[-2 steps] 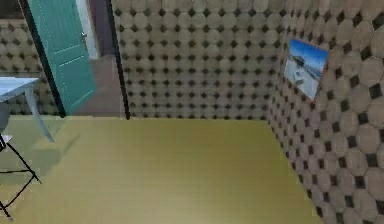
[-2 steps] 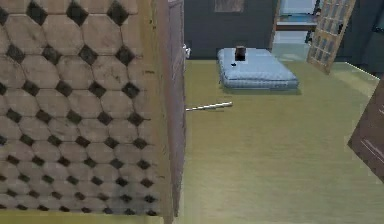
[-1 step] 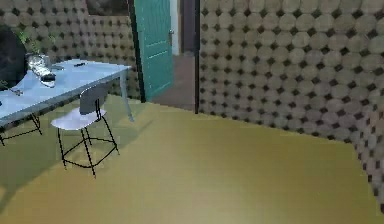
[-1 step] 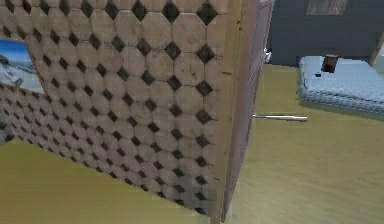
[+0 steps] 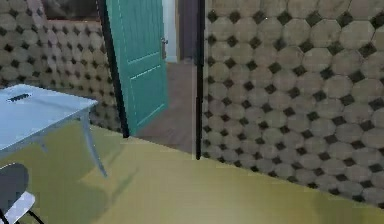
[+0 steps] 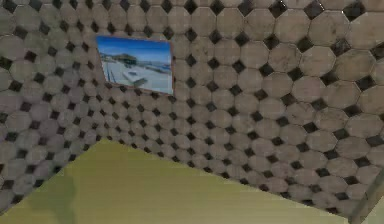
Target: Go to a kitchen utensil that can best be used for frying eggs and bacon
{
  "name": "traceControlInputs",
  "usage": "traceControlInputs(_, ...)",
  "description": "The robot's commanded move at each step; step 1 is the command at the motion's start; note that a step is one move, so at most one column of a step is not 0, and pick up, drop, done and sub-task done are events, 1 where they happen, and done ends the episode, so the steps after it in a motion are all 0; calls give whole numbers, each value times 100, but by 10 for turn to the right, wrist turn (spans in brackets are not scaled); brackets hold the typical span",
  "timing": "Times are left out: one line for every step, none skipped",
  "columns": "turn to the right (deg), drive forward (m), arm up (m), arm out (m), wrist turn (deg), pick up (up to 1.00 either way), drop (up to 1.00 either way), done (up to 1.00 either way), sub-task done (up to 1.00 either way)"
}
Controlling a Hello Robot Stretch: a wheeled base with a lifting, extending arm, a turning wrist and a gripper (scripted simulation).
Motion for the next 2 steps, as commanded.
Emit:
traceControlInputs(-30,0,0,0,0,0,0,0,0)
traceControlInputs(0,100,0,0,0,0,0,0,0)
